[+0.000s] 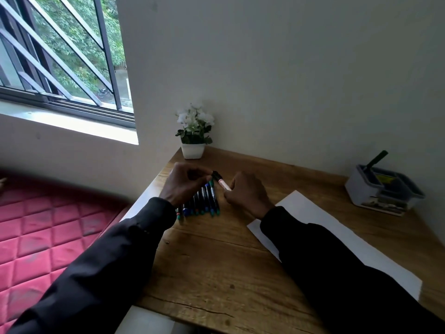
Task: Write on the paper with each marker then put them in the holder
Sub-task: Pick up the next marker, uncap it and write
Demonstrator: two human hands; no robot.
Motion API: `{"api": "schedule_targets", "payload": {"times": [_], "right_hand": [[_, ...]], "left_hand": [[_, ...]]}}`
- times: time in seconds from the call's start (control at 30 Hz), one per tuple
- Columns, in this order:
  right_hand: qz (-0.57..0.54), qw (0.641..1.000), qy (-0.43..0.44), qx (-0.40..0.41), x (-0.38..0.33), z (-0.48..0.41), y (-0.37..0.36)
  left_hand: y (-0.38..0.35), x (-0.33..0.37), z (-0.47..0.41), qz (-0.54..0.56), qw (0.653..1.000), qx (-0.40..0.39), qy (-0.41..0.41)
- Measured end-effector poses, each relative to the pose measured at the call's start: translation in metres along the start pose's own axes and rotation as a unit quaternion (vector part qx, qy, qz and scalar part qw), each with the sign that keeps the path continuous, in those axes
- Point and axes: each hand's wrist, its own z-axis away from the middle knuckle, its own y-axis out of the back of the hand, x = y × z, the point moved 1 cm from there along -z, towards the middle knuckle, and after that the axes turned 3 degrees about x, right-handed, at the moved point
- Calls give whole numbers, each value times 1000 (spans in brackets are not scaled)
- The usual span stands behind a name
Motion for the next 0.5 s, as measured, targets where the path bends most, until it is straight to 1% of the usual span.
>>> {"api": "schedule_targets", "payload": {"times": [0.07, 0.13, 0.2, 0.3, 0.5], "right_hand": [[25, 1000, -4, 8, 6, 0, 6], [26, 999, -7, 22, 14, 1, 16], [-5, 999, -9, 32, 23, 4, 30], [-71, 996, 1, 58, 35, 14, 57], [-161, 982, 16, 95, 65, 44, 98]], "left_hand": [[-1, -1, 0, -2, 1000, -1, 3], [-6, 0, -1, -2, 1000, -2, 10], [-11, 4, -1, -4, 1000, 6, 12], [-22, 16, -2, -8, 1000, 4, -22], [-48, 38, -5, -18, 995, -59, -82]]}}
